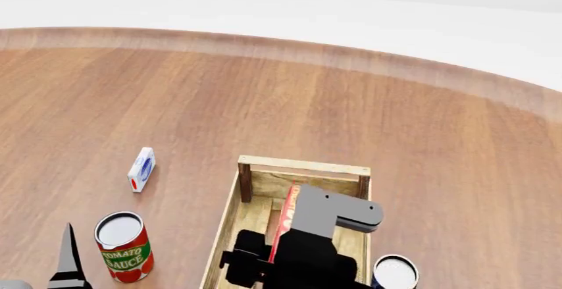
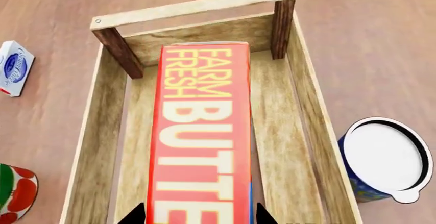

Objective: Pick up the butter and put it in the tray.

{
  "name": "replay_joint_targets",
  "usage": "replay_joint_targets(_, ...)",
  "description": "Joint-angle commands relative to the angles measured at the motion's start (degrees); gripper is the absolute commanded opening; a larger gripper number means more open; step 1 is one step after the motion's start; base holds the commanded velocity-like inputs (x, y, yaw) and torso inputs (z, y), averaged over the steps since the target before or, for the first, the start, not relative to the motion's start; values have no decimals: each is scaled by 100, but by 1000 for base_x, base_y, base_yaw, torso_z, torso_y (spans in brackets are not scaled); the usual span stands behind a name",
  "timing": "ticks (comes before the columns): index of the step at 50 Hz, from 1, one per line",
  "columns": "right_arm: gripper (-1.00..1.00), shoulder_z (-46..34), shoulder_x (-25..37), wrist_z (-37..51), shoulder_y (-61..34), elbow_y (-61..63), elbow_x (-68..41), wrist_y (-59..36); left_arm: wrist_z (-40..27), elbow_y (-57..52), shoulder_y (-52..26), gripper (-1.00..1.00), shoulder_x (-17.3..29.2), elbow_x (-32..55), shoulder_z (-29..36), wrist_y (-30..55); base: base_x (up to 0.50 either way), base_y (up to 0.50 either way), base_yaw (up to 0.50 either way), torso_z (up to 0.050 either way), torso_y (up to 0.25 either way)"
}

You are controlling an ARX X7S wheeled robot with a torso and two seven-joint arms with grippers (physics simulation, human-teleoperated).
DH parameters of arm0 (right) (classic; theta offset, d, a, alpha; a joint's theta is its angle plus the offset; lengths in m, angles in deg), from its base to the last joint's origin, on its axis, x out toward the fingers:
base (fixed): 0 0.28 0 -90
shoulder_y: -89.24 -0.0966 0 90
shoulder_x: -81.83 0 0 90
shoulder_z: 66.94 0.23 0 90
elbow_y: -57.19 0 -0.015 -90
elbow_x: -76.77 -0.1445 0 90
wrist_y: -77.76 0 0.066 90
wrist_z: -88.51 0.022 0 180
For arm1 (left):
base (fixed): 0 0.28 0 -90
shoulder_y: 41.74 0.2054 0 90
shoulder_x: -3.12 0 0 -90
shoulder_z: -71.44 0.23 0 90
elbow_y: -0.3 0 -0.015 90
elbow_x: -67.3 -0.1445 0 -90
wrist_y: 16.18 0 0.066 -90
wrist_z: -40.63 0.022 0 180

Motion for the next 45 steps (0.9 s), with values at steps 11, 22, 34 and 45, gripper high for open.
replay_joint_targets(11,-100,-216,-425,-719,-51,-423,701,148,201,373,-34,100,-87,23,-119,-297,0,0,0,1,2)
replay_joint_targets(22,-100,-374,-575,-1018,-61,-1058,989,364,190,389,-42,100,-76,22,-107,-309,0,0,0,0,1)
replay_joint_targets(34,-100,-422,-768,-1347,-120,-1679,1092,549,169,419,-61,100,-69,13,-88,-312,0,0,0,0,1)
replay_joint_targets(45,-100,-402,-855,-1332,-118,-1862,1043,589,154,411,-62,100,-59,29,-77,-311,0,0,0,0,0)
